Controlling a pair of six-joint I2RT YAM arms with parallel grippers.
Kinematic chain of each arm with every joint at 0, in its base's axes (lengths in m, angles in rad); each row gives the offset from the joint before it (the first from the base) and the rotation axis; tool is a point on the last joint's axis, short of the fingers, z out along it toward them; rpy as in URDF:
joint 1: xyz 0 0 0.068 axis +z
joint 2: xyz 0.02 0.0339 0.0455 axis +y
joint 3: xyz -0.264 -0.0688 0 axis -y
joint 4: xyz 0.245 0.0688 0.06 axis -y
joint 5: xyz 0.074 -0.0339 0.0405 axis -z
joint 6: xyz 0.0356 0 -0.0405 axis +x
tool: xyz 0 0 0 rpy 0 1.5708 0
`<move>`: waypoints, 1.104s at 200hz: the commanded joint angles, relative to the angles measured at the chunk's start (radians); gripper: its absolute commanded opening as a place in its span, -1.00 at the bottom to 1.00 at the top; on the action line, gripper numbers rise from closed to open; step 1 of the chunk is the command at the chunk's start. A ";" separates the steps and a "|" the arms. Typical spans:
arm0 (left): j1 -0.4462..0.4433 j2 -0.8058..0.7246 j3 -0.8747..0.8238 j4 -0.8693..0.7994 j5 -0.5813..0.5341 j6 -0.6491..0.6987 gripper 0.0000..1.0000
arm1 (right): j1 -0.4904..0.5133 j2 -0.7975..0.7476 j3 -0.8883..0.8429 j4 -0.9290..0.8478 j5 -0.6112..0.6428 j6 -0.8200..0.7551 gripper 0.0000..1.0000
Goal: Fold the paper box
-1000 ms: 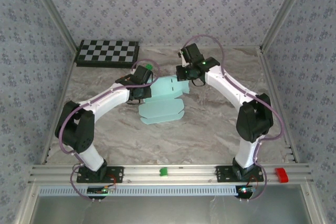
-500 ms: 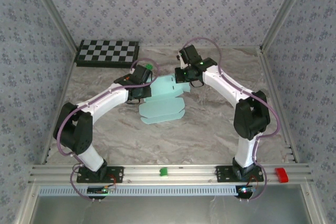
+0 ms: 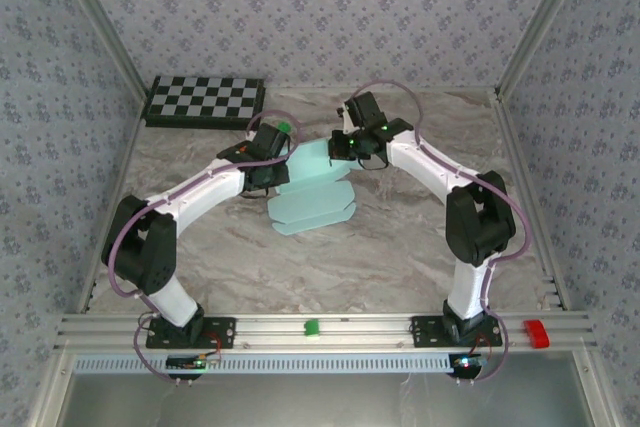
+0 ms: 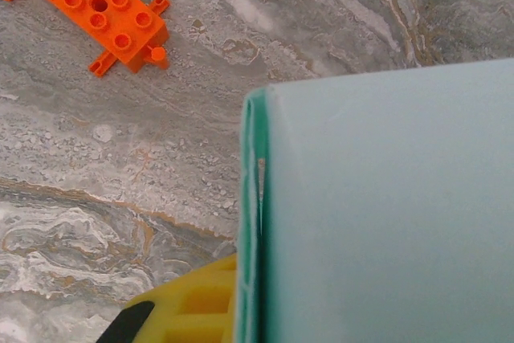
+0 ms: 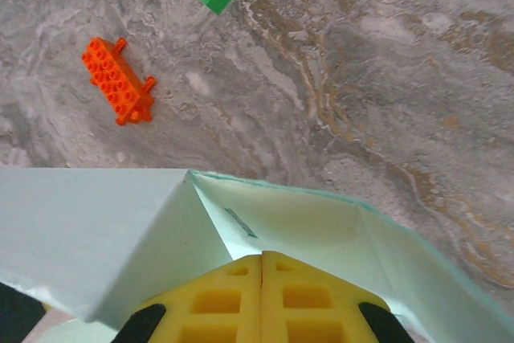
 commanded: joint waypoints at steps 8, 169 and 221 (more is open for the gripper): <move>-0.004 -0.012 0.017 0.036 0.040 -0.043 -1.00 | -0.007 -0.022 -0.026 0.081 -0.084 0.078 -0.95; -0.002 -0.030 -0.003 0.033 0.007 -0.016 -1.00 | -0.010 -0.068 0.009 -0.131 0.165 -0.069 -0.96; -0.002 -0.025 0.003 0.031 0.005 -0.010 -1.00 | 0.002 -0.071 0.009 -0.207 0.268 -0.096 -0.96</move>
